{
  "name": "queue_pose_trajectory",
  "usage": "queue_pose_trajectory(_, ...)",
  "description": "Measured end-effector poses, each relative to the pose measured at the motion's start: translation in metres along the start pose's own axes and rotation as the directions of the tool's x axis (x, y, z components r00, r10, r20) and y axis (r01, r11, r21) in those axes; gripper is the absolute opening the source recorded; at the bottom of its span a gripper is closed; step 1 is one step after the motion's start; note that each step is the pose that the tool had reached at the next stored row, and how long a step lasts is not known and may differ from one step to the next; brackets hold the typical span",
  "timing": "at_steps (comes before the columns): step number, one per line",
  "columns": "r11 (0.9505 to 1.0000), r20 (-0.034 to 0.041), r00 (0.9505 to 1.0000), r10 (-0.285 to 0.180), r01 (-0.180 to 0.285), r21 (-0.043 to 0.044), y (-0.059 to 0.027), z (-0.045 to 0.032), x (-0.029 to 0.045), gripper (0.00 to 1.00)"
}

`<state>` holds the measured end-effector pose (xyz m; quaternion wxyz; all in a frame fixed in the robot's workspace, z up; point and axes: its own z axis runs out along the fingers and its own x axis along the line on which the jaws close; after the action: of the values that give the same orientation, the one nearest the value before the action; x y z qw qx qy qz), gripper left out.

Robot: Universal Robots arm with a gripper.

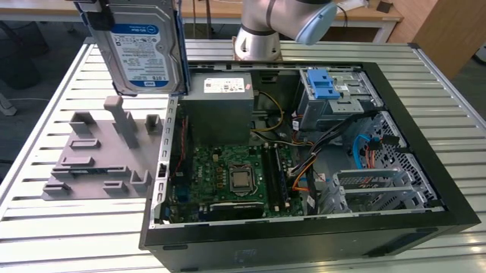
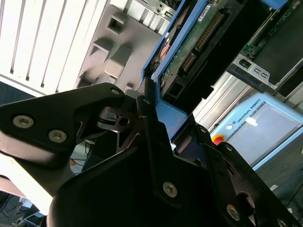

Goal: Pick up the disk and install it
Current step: 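Pick up the disk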

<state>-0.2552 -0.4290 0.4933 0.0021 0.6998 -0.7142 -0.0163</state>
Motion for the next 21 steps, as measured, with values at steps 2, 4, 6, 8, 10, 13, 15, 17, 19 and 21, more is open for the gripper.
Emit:
queue_pose_trajectory(2,1.0000,0.0000,1.0000,0.000,0.000,0.0000,-0.0024,-0.0001,0.0000,0.36)
queue_pose_trajectory(4,1.0000,0.0000,1.0000,0.000,0.000,0.0000,-0.0047,-0.0001,-0.0001,0.36)
queue_pose_trajectory(6,1.0000,0.0000,1.0000,0.000,0.000,0.0000,-0.0070,-0.0002,-0.0001,0.36)
queue_pose_trajectory(8,1.0000,0.0000,1.0000,0.000,0.000,0.0000,-0.0093,-0.0002,-0.0001,0.36)
queue_pose_trajectory(10,1.0000,0.0000,1.0000,0.000,0.000,0.0000,-0.0117,-0.0003,-0.0001,0.36)
queue_pose_trajectory(13,1.0000,0.0000,1.0000,0.000,0.000,0.0000,-0.0152,-0.0004,-0.0002,0.36)
queue_pose_trajectory(15,1.0000,0.0000,1.0000,0.000,0.000,0.0000,-0.0175,-0.0005,-0.0002,0.36)
queue_pose_trajectory(17,1.0000,0.0000,1.0000,0.000,0.000,0.0000,-0.0199,-0.0005,-0.0003,0.36)
queue_pose_trajectory(19,1.0000,0.0000,1.0000,0.000,0.000,0.0000,-0.0222,-0.0006,-0.0003,0.36)
queue_pose_trajectory(21,1.0000,-0.0001,1.0000,0.000,0.000,-0.0001,-0.0245,-0.0007,-0.0002,0.36)
